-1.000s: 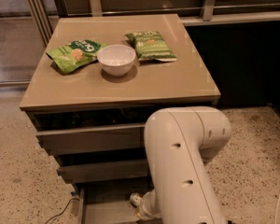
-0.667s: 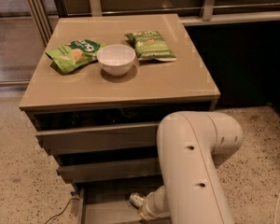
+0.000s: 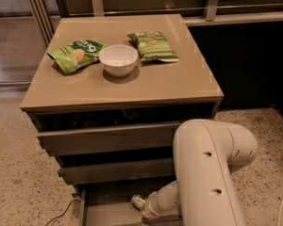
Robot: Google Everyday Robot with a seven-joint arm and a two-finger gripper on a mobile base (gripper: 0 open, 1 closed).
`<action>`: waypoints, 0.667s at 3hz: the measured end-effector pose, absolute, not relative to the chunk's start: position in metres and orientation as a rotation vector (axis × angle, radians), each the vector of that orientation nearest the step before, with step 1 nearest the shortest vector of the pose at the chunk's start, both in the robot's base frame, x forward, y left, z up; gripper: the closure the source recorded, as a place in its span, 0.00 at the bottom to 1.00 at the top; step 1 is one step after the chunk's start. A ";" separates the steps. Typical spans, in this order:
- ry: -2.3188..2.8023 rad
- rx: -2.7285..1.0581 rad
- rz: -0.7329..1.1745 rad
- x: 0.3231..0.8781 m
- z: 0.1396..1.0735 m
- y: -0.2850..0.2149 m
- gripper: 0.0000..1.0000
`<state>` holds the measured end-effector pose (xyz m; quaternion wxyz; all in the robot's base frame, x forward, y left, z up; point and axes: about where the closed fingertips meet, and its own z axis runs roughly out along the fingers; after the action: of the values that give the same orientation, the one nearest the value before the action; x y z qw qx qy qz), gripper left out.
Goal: Pick 7up can from bottom drawer and place on counter
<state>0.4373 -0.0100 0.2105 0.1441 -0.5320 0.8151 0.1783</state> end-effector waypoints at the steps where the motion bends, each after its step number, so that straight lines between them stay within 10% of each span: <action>1: 2.307 -1.557 0.535 0.433 0.203 -0.001 1.00; 2: 2.261 -1.576 0.547 0.436 0.197 0.010 1.00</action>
Offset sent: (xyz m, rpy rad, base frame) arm -0.0003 0.0238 -0.0183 0.0625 -0.0426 0.0701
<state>0.4357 0.0102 0.1970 0.1652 -0.5532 0.7936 0.1920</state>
